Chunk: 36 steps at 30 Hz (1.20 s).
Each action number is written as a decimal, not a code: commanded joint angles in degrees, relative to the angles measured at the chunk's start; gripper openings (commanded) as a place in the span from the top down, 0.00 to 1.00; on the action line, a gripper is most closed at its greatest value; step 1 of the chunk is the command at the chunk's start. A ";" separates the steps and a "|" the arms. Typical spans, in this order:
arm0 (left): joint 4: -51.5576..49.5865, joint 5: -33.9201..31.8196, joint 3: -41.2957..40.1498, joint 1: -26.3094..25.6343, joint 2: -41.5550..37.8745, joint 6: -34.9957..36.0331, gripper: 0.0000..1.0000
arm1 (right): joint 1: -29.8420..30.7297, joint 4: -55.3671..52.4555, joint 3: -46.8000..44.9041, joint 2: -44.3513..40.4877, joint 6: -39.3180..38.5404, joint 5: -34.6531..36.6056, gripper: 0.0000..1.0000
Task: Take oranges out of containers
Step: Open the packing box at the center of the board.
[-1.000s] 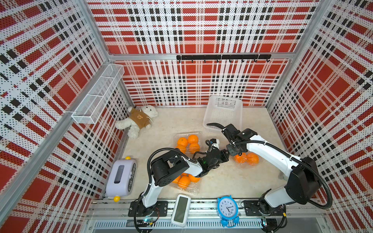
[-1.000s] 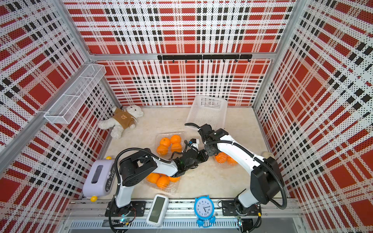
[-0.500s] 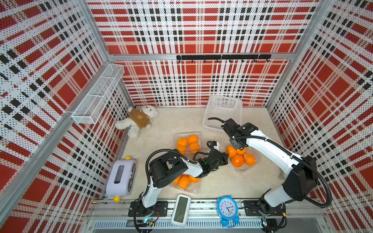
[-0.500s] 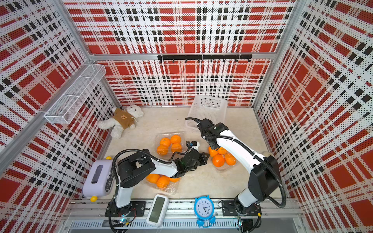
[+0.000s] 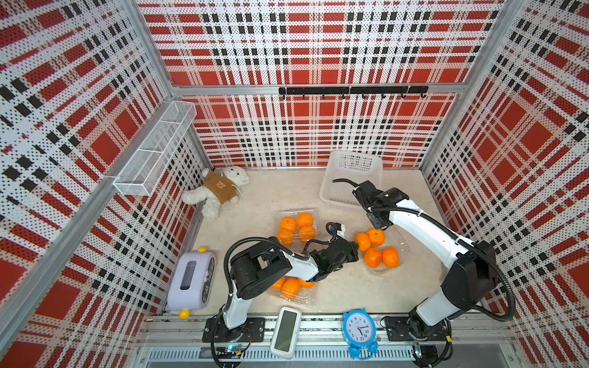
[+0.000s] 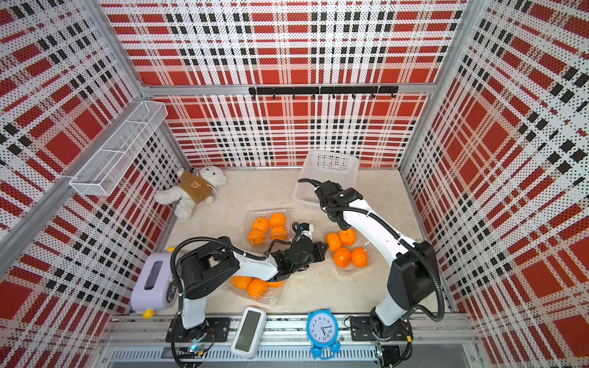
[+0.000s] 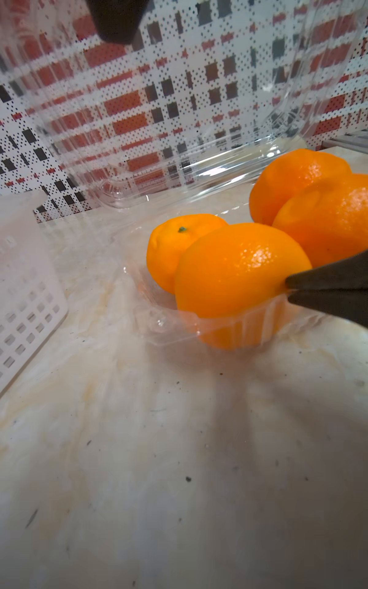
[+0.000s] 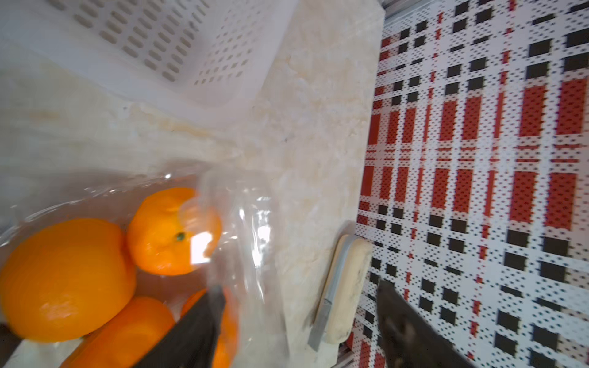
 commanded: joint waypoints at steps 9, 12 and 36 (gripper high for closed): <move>-3.13 -2.85 -2.32 -0.89 -7.13 3.70 0.87 | -4.84 -6.45 4.18 0.09 3.06 5.22 0.00; -5.16 -4.09 -2.50 -1.02 -9.36 5.36 0.83 | -6.82 -8.13 3.86 -0.11 4.58 5.89 0.00; -40.99 -14.10 -11.59 5.31 -55.47 30.92 0.06 | -12.75 8.58 -14.35 -23.70 14.50 -41.16 0.00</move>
